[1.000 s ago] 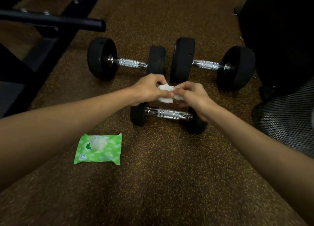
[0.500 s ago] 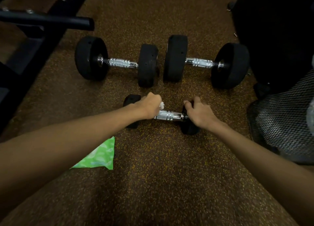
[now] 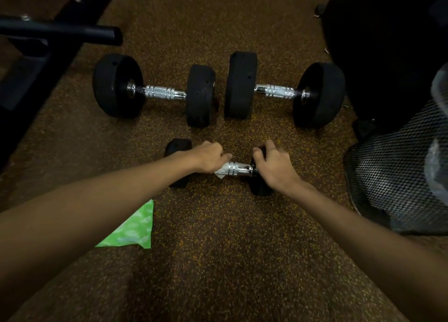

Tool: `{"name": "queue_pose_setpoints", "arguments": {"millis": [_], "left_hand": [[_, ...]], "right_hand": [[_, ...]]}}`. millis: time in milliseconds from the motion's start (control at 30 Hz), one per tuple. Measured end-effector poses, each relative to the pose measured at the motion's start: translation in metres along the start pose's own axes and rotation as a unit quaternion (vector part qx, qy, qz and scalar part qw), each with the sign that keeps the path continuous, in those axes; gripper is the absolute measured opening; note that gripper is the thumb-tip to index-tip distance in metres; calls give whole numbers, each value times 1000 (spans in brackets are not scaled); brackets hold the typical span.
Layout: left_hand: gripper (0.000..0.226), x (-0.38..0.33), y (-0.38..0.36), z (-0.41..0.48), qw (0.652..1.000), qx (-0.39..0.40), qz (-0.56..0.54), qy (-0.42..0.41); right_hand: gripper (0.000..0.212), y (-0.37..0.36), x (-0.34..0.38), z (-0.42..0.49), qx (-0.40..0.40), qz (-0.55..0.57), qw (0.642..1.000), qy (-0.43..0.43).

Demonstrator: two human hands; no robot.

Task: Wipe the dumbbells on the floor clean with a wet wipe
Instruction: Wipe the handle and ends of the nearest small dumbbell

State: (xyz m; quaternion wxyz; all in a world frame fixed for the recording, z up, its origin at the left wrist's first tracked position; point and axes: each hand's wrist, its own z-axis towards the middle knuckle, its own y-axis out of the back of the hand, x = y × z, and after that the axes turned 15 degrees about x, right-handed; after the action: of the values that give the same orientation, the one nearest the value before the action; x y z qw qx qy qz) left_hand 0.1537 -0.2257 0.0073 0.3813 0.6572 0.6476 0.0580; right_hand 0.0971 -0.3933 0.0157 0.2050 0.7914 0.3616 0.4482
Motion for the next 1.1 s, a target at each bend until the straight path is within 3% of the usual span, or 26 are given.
{"name": "queue_pose_setpoints", "arguments": {"millis": [100, 267, 400, 533, 633, 800, 867, 967, 1100], "left_hand": [[43, 2, 0, 0, 1000, 7, -22, -8], [23, 12, -2, -7, 993, -34, 6, -113], [38, 21, -11, -11, 982, -61, 96, -150], [15, 14, -9, -15, 989, -50, 107, -91], [25, 3, -3, -14, 999, 0, 42, -32], [24, 6, 0, -9, 997, -47, -41, -36], [24, 11, -9, -12, 994, -80, 12, -71], [42, 19, -20, -26, 972, -134, 116, -151], [43, 20, -26, -36, 961, -146, 143, -188]], "right_hand": [[38, 0, 1, -3, 0, 4, 1000, 6], [36, 0, 0, -1, -5, 6, 1000, 8], [36, -2, -3, 1, -12, 8, 1000, 8], [36, -1, -3, 0, -6, 10, 1000, 9], [35, -1, -3, 2, -5, 12, 1000, 11], [34, 0, -4, 2, -6, 12, 1000, 16], [34, -1, -4, 3, -8, 10, 1000, 20], [34, -2, -5, 4, -11, 8, 1000, 27], [35, -2, -6, 3, -11, 5, 1000, 28]]}}
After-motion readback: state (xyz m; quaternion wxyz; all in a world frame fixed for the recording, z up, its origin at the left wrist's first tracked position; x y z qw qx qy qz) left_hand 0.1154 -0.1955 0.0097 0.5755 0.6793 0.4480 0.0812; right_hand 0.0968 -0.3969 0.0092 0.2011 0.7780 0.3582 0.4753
